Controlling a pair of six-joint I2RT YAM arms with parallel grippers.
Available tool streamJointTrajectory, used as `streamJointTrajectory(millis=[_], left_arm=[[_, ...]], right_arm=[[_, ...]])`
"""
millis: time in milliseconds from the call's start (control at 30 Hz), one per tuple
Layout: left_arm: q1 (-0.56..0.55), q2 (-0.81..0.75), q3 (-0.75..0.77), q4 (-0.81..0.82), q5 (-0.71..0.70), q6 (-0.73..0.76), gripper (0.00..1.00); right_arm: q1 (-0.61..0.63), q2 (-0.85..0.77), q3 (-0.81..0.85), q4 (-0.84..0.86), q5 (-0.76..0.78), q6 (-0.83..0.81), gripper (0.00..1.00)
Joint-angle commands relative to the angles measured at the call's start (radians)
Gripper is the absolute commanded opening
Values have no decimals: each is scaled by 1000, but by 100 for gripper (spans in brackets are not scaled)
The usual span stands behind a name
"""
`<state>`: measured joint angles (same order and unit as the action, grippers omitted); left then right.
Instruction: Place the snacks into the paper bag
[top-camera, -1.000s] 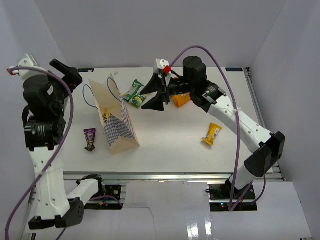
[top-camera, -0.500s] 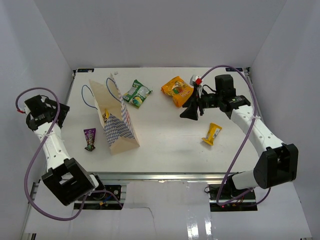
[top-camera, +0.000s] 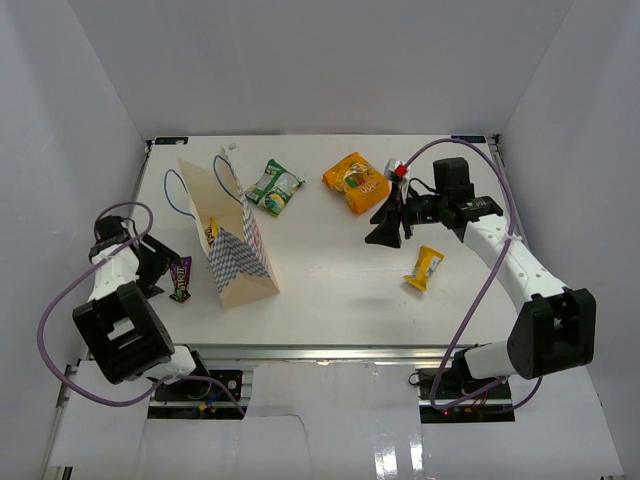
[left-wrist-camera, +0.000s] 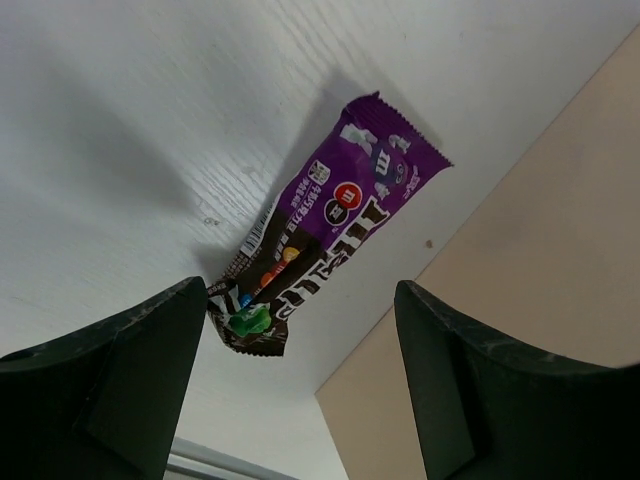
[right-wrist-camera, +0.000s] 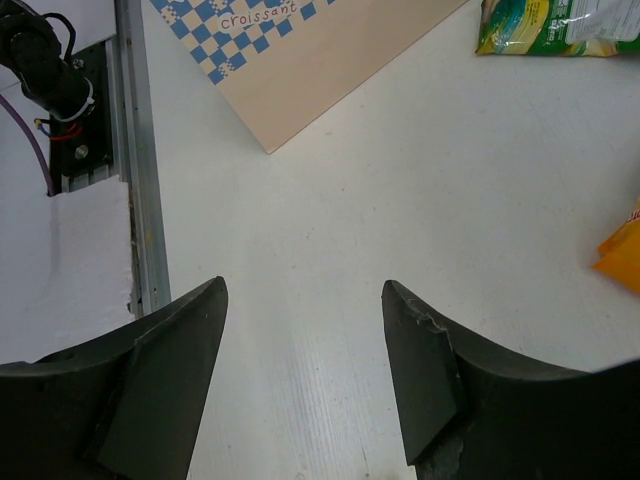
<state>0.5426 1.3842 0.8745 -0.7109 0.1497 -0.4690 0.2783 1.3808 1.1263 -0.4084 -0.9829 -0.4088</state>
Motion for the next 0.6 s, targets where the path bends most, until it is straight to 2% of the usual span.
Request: streamJointTrajectory(millis=[0,133,333,400,567], left_arm=[[-93,50,14,-9,-45,53,86],[-159,139,34,-12,-85,58,84],[-174,203,64,-18,-183,52,72],[-174,211,67,-16,-194,55,66],[-176,196,58,-6,-191,46,42]], right_arm=[[-7,-26,-3,5,-31,-10,70],[-7,-29,-3,5,-31,-2,70],[-13,-34,1,5,-31,13,70],[-14,-31,3,5,-31,21,70],[-16,-19,18,2,-31,28,70]])
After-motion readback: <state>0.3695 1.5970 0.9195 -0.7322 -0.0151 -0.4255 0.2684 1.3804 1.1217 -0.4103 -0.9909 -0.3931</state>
